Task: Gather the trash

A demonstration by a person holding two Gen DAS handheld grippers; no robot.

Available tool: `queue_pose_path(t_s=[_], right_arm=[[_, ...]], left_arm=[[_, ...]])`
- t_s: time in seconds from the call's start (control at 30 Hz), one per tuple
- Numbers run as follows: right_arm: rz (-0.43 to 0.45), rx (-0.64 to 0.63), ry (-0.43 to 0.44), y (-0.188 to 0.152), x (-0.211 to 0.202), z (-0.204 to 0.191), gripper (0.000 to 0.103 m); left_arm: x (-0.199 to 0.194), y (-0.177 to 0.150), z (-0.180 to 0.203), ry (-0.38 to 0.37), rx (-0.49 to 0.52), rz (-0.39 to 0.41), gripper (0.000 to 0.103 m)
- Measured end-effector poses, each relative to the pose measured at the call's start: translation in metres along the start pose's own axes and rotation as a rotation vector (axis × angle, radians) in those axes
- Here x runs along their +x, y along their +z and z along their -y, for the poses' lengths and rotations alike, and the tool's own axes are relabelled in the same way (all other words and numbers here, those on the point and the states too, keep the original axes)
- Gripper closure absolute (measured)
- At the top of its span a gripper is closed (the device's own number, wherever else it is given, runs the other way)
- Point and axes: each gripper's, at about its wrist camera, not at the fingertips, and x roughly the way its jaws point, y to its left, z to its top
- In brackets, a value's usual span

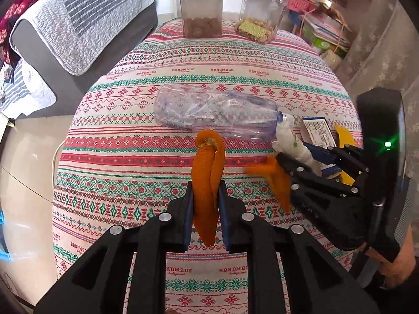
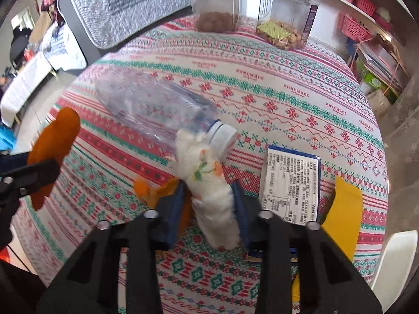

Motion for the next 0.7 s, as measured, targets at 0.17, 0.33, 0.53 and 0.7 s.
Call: queue_pose_path(t_s=[0.17, 0.33, 0.53, 0.7], right_arm=[[0.063, -0.005, 0.005, 0.002, -0.028, 0.000, 0.077], [0.103, 0.055, 0.074, 0.007, -0.050, 0.009, 0.077], [0.151, 0.095, 0.096, 0.011, -0.069, 0.019, 0.077], [0.178, 0.096, 0.063, 0.010, -0.078, 0.022, 0.077]], left_arm=[[-0.003, 0.004, 0.000, 0.005, -0.018, 0.024, 0.085], [-0.011, 0.008, 0.004, 0.024, -0.024, 0.059, 0.085], [-0.018, 0.012, 0.008, 0.036, -0.039, 0.099, 0.085], [-0.024, 0.017, 0.015, 0.039, -0.047, 0.128, 0.085]])
